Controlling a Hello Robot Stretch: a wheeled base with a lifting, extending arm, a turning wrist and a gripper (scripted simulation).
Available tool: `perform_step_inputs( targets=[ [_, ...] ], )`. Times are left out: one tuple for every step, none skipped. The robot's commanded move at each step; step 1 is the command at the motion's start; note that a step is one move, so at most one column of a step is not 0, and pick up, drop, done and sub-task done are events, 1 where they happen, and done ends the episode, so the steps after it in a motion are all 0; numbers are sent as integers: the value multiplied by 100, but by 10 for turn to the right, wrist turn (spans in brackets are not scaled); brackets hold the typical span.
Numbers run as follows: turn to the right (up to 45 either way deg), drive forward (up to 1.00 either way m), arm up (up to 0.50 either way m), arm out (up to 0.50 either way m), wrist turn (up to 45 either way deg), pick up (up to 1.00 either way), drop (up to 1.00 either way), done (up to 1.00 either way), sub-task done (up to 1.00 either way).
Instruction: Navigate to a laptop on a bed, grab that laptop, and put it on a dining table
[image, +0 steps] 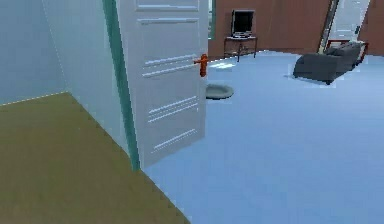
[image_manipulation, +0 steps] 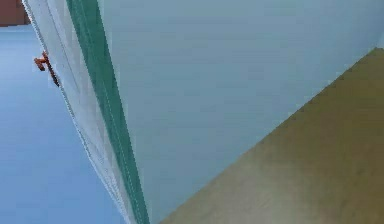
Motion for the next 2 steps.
perform_step_inputs(
  targets=[
    [0, 50, 0, 0, 0, 0, 0, 0, 0],
    [450, 0, 0, 0, 0, 0, 0, 0, 0]
  ],
)
